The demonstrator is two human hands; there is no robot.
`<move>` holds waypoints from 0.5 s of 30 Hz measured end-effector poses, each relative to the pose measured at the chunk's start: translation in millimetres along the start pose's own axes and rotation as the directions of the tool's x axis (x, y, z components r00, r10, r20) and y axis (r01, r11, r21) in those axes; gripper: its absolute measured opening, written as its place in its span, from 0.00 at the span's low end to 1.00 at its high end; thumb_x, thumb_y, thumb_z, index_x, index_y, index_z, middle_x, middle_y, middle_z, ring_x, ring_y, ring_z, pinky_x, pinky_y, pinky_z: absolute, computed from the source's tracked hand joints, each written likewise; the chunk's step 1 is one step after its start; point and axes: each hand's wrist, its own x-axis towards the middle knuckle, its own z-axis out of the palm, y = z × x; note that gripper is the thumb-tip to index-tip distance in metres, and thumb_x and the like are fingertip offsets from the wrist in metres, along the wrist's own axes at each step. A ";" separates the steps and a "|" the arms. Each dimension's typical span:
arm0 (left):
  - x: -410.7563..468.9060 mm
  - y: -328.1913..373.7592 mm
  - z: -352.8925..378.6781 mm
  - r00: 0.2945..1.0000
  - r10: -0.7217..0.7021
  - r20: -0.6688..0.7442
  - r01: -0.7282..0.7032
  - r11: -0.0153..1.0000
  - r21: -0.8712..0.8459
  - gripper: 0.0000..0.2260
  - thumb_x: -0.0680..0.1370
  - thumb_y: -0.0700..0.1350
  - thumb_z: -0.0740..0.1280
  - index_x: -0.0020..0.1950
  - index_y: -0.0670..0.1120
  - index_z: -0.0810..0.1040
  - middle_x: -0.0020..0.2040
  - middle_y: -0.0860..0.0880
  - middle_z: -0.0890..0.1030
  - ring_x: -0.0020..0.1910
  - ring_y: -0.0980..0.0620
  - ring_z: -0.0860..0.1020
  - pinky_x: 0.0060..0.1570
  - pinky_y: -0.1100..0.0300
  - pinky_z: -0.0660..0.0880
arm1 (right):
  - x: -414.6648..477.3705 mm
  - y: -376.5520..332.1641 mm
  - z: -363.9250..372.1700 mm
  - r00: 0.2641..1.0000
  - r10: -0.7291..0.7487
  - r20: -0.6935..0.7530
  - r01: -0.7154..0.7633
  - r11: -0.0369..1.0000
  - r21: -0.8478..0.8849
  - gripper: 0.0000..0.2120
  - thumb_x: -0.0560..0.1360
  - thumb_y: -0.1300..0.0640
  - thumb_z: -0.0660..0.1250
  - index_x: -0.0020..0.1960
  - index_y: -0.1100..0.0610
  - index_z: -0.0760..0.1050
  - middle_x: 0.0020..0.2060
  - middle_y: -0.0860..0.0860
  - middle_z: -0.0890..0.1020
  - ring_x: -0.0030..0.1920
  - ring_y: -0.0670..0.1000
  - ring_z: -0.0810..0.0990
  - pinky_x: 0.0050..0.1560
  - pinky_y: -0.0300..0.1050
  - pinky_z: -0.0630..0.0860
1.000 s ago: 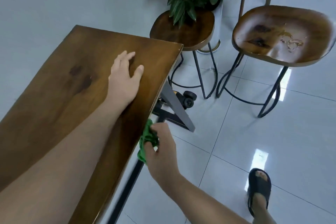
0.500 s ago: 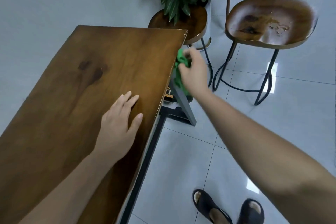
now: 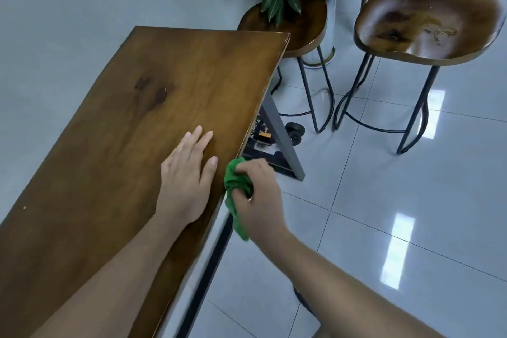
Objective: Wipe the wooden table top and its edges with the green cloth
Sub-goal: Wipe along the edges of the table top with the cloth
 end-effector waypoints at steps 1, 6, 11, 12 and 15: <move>-0.2 0.4 0.0 1.000 -0.003 0.002 0.003 1.000 -0.001 0.24 0.91 0.58 0.51 0.88 0.58 0.59 0.89 0.59 0.57 0.88 0.56 0.52 0.85 0.40 0.54 | -26.3 -2.4 8.4 0.999 0.012 0.047 -0.012 1.000 0.003 0.21 0.73 0.70 0.73 0.60 0.51 0.78 0.58 0.40 0.76 0.59 0.48 0.75 0.59 0.34 0.72; -0.5 1.6 -1.1 1.000 -0.012 -0.012 0.012 1.000 -0.004 0.23 0.91 0.57 0.52 0.88 0.58 0.61 0.89 0.58 0.59 0.88 0.54 0.54 0.84 0.37 0.57 | -110.9 -5.7 32.5 0.968 0.025 0.249 -0.040 0.998 0.055 0.21 0.75 0.68 0.72 0.62 0.49 0.76 0.61 0.39 0.72 0.64 0.46 0.70 0.62 0.30 0.68; 1.1 2.9 -1.6 1.000 -0.029 -0.002 0.029 1.000 0.002 0.24 0.91 0.56 0.53 0.88 0.58 0.61 0.89 0.58 0.59 0.88 0.55 0.54 0.84 0.38 0.56 | -64.7 6.2 19.9 0.988 -0.026 0.151 0.018 0.998 0.053 0.16 0.75 0.67 0.72 0.59 0.53 0.79 0.58 0.43 0.76 0.61 0.47 0.74 0.63 0.37 0.72; 1.1 2.8 -1.6 1.000 -0.029 -0.001 0.029 1.000 0.002 0.24 0.91 0.57 0.53 0.88 0.58 0.61 0.89 0.58 0.59 0.88 0.55 0.54 0.83 0.38 0.56 | -40.0 9.7 14.1 0.995 -0.037 0.088 0.033 0.998 0.050 0.15 0.74 0.68 0.71 0.58 0.54 0.79 0.57 0.47 0.78 0.59 0.49 0.75 0.61 0.41 0.73; 1.1 1.8 -1.2 1.000 -0.030 -0.007 0.030 1.000 0.000 0.23 0.91 0.57 0.53 0.88 0.58 0.61 0.89 0.58 0.59 0.88 0.55 0.54 0.84 0.38 0.55 | 51.0 15.5 -11.5 0.997 -0.022 -0.070 0.022 1.000 0.001 0.16 0.73 0.70 0.67 0.56 0.56 0.79 0.53 0.52 0.79 0.53 0.55 0.79 0.54 0.45 0.74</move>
